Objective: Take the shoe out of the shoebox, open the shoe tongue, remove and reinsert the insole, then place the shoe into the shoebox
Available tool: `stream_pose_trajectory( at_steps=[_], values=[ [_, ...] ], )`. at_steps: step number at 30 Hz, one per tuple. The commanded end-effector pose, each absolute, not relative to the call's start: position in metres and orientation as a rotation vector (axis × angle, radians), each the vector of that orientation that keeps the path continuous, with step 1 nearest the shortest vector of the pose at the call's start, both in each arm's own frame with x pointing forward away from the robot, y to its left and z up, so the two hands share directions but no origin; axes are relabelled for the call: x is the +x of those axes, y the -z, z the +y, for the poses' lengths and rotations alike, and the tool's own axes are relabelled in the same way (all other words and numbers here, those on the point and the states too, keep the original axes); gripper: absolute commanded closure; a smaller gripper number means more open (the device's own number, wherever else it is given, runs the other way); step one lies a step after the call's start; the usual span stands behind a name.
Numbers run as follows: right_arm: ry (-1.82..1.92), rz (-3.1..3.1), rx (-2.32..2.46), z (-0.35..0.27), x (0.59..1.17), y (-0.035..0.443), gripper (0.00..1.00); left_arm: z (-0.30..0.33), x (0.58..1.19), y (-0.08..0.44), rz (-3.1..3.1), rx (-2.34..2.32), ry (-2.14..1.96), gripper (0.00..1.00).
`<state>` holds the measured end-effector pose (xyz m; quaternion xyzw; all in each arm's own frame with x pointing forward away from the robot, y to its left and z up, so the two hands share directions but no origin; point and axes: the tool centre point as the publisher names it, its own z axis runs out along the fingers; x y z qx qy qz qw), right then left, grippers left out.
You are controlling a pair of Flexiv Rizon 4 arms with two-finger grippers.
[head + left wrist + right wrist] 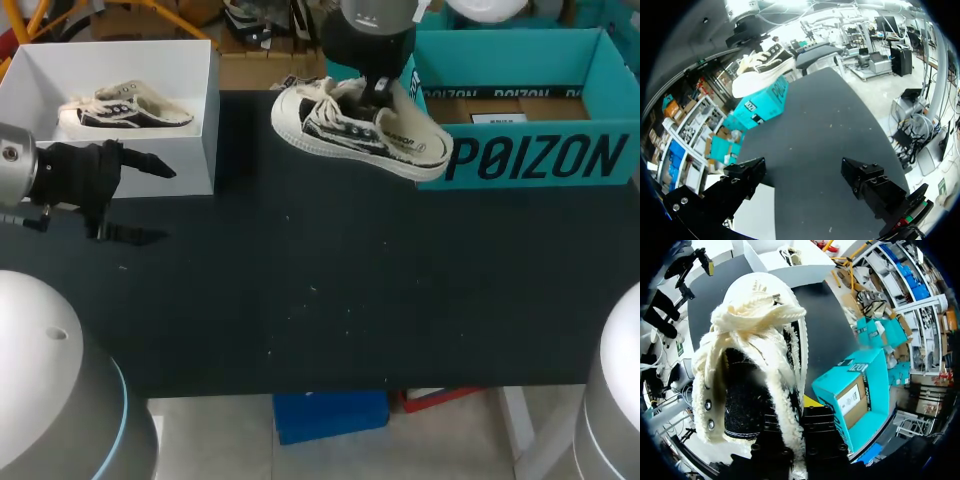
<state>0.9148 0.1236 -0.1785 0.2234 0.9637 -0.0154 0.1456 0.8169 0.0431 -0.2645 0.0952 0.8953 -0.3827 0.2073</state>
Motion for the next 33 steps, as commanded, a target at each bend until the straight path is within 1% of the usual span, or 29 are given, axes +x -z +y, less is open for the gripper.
stream_pose_trajectory(
  at_steps=[1, 5, 10, 23, 33],
  values=[
    [-0.087, 2.780, 0.407, 0.119, 0.912, 0.179, 1.00, 0.043, 0.815, 0.266, 2.488, 0.265, 1.062, 0.00],
    [-0.083, 2.779, 0.425, 0.117, 0.910, 0.181, 1.00, 0.043, 0.815, 0.266, 2.488, 0.265, 1.062, 0.00],
    [-0.024, 2.760, 0.419, 0.098, 0.929, 0.180, 1.00, 0.043, 0.815, 0.266, 2.488, 0.265, 1.062, 0.00],
    [0.090, 2.853, 0.101, 0.008, 0.987, 0.172, 1.00, 0.043, 0.815, 0.266, 2.488, 0.265, 1.062, 0.00],
    [0.131, 2.904, 0.022, -0.063, 1.040, 0.176, 1.00, 0.043, 0.815, 0.266, 2.488, 0.265, 1.062, 0.00]
  ],
)
